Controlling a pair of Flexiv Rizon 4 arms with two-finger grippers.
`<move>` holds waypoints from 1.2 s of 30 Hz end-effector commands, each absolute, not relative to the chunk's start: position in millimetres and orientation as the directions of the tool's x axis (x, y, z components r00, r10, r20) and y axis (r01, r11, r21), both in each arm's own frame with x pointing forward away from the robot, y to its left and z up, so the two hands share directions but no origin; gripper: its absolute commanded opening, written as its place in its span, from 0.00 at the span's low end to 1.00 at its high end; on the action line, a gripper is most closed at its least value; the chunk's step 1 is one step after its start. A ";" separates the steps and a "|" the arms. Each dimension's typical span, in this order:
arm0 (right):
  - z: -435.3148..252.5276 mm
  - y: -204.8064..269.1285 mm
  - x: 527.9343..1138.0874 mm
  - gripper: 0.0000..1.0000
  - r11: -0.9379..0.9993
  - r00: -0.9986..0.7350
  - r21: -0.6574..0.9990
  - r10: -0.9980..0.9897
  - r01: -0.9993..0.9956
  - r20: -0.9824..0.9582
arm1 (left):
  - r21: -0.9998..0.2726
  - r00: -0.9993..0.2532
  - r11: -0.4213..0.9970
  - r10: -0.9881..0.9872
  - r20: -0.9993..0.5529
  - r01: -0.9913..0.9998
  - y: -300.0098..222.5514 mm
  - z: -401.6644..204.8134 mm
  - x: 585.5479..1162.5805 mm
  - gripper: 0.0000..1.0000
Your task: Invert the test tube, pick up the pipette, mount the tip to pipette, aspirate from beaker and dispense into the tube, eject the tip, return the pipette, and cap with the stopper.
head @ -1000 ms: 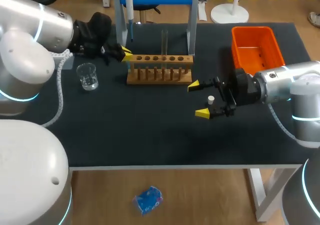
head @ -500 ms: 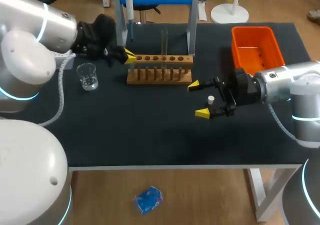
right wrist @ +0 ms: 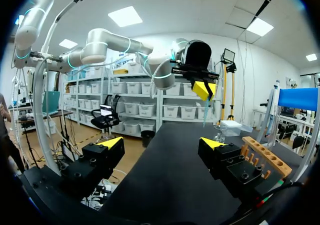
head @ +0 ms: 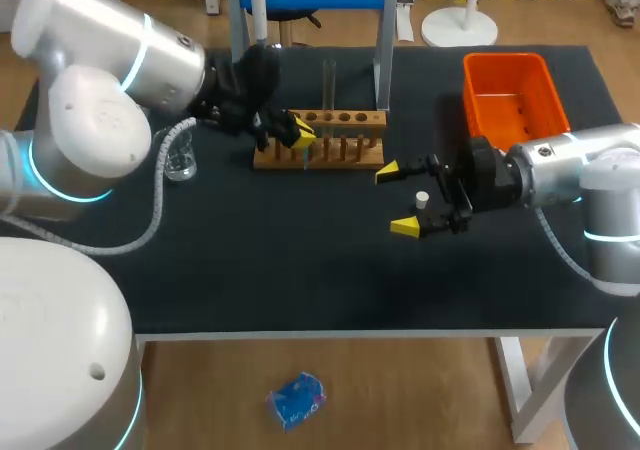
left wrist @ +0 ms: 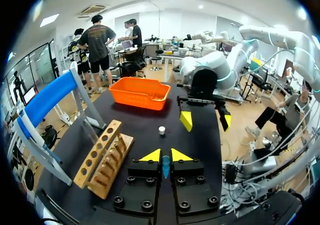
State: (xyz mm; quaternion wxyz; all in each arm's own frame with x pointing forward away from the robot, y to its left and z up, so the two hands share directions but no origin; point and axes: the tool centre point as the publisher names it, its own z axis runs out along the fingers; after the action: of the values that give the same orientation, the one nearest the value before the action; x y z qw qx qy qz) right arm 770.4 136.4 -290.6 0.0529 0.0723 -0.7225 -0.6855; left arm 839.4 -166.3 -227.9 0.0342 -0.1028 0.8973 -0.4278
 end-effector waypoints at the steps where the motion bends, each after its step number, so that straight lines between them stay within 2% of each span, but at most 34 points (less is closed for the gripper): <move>1: -293.0 142.3 777.8 1.00 0.042 -0.983 0.999 -0.180 -0.021 -0.013 | -0.784 -0.978 0.604 -0.209 0.013 -0.140 -181.0 -232.8 830.2 0.00; 13: -289.6 156.9 800.7 1.00 0.027 -0.991 0.999 -0.127 0.025 0.028 | -0.796 -0.986 0.596 -0.167 0.008 -0.107 -206.6 -235.9 811.3 0.00; 36: -281.6 192.9 814.3 1.00 0.007 -0.991 1.000 -0.132 0.012 0.013 | -0.800 -0.990 0.591 -0.137 0.022 -0.099 -220.1 -240.5 815.0 0.00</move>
State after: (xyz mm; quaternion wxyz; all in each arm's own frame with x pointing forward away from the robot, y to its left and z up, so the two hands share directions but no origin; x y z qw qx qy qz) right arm 811.5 187.7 -279.7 0.0500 0.0404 -0.7084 -0.7029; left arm 812.3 -218.0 -239.9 0.0234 -0.0666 0.8907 -0.4491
